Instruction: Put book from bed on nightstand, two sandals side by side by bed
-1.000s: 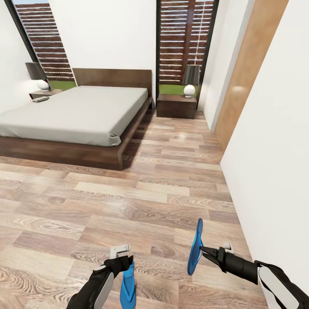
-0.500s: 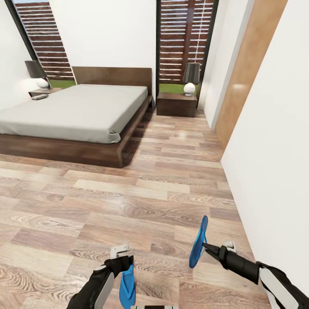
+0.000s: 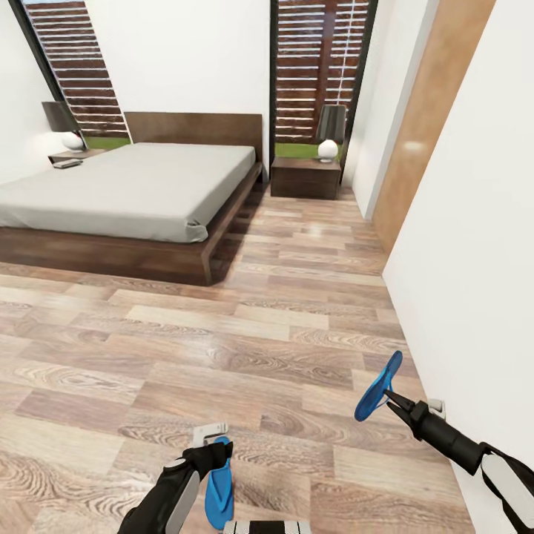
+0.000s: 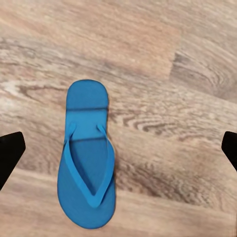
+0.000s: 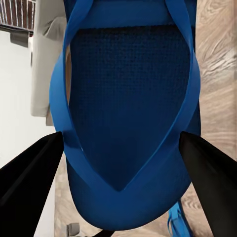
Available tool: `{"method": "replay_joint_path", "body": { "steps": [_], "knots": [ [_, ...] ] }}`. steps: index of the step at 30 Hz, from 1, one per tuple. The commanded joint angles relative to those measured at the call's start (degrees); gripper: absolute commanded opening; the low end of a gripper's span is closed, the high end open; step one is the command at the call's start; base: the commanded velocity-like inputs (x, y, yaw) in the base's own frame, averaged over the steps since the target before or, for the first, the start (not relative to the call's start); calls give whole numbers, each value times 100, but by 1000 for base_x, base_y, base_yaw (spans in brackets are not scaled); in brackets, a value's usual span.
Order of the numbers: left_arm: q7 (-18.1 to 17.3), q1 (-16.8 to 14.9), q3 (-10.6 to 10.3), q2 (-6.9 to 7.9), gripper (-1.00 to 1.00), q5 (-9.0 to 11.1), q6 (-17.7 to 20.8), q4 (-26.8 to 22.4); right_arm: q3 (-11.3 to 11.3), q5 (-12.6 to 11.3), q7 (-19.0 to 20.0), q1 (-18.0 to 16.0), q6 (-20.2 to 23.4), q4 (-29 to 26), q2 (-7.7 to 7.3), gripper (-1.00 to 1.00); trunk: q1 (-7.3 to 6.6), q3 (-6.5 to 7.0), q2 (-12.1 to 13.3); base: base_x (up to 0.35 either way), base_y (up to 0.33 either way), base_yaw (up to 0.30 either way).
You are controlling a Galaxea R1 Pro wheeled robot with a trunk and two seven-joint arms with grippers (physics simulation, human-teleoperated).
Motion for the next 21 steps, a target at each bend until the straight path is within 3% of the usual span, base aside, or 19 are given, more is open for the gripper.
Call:
{"method": "replay_joint_path", "body": {
  "steps": [1,7,21],
  "knots": [
    [43,-1,-22,3,100,59,26,-10,-8,-39,1,-1,43,0,2,-100,21,-23,-43,0,0,0],
    [43,-1,-22,10,100,59,24,-10,-3,-24,0,0,43,0,5,-100,153,-131,-284,0,0,0],
    [43,-1,-22,9,100,59,22,-10,10,-6,-9,-2,43,0,5,-100,189,-441,-303,0,0,0]
  ]
}}
